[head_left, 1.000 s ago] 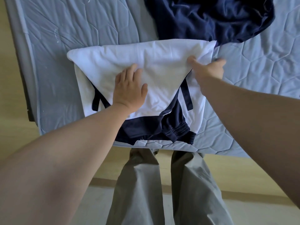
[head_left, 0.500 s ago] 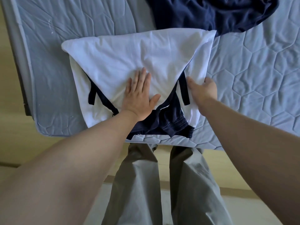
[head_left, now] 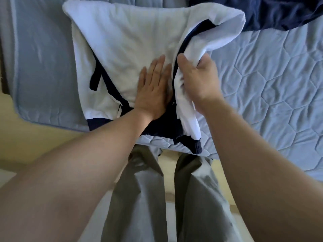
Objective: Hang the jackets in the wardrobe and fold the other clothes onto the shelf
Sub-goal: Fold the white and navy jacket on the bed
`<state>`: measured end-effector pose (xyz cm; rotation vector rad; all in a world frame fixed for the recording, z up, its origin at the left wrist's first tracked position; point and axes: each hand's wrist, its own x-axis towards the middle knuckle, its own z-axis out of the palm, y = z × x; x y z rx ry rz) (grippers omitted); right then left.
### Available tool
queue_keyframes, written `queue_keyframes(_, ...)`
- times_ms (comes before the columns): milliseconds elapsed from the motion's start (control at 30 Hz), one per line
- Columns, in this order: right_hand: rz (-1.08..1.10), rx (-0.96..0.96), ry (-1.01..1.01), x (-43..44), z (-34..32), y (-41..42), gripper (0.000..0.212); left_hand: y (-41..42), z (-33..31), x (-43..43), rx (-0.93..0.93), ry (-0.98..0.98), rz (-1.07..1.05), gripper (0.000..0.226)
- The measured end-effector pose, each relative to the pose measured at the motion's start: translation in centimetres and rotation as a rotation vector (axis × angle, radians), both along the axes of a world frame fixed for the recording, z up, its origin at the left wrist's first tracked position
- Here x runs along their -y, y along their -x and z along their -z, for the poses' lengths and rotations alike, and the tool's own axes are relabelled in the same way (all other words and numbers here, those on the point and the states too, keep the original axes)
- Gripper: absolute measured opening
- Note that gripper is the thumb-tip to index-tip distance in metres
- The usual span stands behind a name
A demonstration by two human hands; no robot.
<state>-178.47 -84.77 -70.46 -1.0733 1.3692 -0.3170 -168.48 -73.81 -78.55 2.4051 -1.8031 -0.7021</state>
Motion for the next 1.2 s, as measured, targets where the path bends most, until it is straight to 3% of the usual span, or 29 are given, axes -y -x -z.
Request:
queue_keyframes(67,-0.055,-0.009,0.03,-0.7,-1.1,-2.1,0.015,-0.8,-2.2,-1.1,-0.22,0.073,-0.249,0.034)
queue_keyframes(100,-0.077,-0.001,0.03,-1.1,-1.6,-3.1,0.017,-1.2,-3.5,-1.9,-0.442,0.047,-0.469,0.018)
queue_keyframes(200,-0.215,-0.007,0.068,-1.9,-3.2,-6.7,0.051,-3.0,-7.0,-4.1,-1.135,-0.175,-1.191,0.026)
queue_keyframes(267,-0.308,-0.014,0.057,-2.9,-3.8,-9.6,0.074,-4.4,-8.4,-5.7,-1.425,-0.294,-1.439,0.045)
queue_keyframes(333,-0.384,-0.047,0.041,-4.3,-3.7,-13.0,0.077,-6.0,-8.7,-7.8,-1.494,-0.31,-1.598,0.074)
queue_keyframes(433,-0.503,-0.147,0.036,-6.5,-2.6,-17.3,0.076,-8.2,-8.8,-11.9,-1.576,-0.304,-1.562,0.133)
queue_keyframes(467,-0.526,-0.155,0.024,-7.2,-2.1,-18.3,0.075,-8.9,-8.8,-13.0,-1.613,-0.277,-1.497,0.142)
queue_keyframes(533,-0.534,-0.149,-0.012,-8.2,-1.1,-19.9,0.074,-10.2,-8.8,-14.2,-1.578,-0.273,-1.365,0.139)
queue_keyframes(567,-0.518,-0.157,-0.024,-8.5,-0.7,-20.5,0.072,-10.7,-8.7,-14.3,-1.485,-0.291,-1.285,0.125)
queue_keyframes(667,-0.501,-0.332,0.139,-8.4,0.1,-20.8,0.069,-11.5,-8.0,-14.1,-1.019,-0.277,-1.02,0.036)
queue_keyframes(700,-0.504,-0.419,0.244,-8.0,0.4,-20.5,0.068,-11.6,-7.8,-14.0,-0.935,-0.248,-0.963,0.019)
queue_keyframes(867,-0.535,-0.59,0.512,-4.8,0.6,-19.9,0.069,-11.7,-6.9,-13.1,-0.715,-0.209,-0.848,0.021)
queue_keyframes(967,-0.691,-0.683,0.551,-2.6,0.8,-21.8,0.048,-11.8,-6.3,-12.6,-0.714,-0.241,-0.899,0.018)
queue_keyframes(1067,-0.662,-0.534,0.539,-1.9,0.5,-24.1,0.024,-12.3,-5.8,-12.6,-0.706,-0.242,-0.985,0.014)
queue_keyframes(1133,-0.624,-0.389,0.6,-2.6,0.4,-25.4,0.027,-12.8,-5.2,-13.0,-0.679,-0.218,-1.091,0.017)
queue_keyframes(1200,-0.75,-0.352,0.56,-3.6,1.2,-25.9,0.03,-13.3,-4.5,-13.5,-0.633,-0.244,-1.161,0.019)
